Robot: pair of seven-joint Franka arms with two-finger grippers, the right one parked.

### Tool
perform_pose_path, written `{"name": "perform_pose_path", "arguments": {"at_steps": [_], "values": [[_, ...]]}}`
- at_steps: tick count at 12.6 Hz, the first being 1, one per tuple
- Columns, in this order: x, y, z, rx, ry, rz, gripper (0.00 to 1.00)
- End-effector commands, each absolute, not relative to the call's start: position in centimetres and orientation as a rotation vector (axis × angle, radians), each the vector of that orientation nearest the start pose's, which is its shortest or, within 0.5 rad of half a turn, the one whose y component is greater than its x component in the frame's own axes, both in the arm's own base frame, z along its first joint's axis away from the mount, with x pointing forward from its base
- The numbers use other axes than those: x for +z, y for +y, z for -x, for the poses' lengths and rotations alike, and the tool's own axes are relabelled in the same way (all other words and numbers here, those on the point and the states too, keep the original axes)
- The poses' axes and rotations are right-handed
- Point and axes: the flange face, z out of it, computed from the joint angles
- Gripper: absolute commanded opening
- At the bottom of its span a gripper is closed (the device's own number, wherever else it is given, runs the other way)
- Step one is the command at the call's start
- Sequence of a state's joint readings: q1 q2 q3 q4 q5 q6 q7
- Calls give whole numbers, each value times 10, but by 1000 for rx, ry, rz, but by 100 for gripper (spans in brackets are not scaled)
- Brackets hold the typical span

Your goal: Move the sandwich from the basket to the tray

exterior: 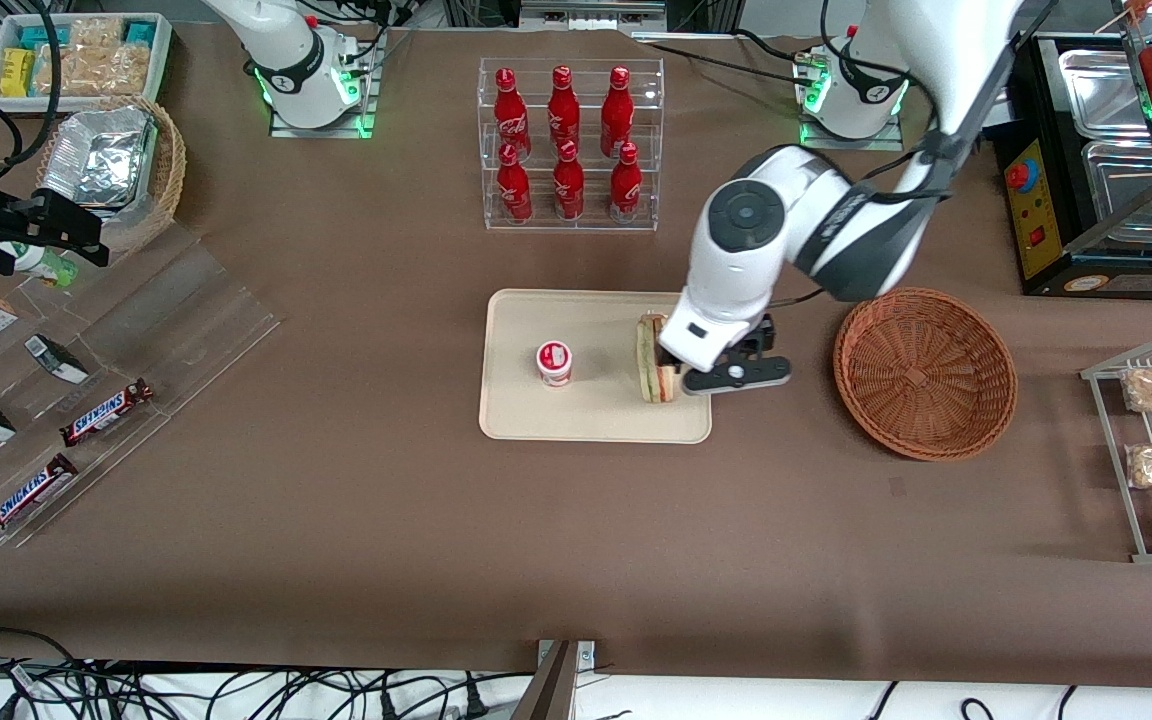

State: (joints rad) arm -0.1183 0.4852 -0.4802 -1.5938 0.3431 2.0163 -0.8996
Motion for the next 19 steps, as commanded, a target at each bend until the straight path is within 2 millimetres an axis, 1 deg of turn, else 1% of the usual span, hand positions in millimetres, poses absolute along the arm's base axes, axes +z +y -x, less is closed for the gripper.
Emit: {"name": "perform_pose_path", "arguments": {"at_steps": [1,3,4,5,7,8,9,11,13,14,16,17,18,19], "values": [[419,-300,-615,-42,-421,3071,100],[451,-279,-625,-10,-434,3078,100],[460,-265,-630,20,-445,3088,100],[473,-251,-633,36,-433,3107,100],[490,-221,-634,75,-394,3129,100],[493,-208,-634,116,-357,3135,100],[505,-189,-633,127,-326,3153,100],[517,-163,-627,188,-195,3164,100],[525,-130,-619,203,-113,3129,100],[532,-113,-616,205,-73,3129,100],[550,-68,-609,229,1,3164,100],[559,-49,-605,235,61,3169,100],[567,-30,-599,249,113,3168,100],[573,-17,-595,248,144,3170,100]]}}
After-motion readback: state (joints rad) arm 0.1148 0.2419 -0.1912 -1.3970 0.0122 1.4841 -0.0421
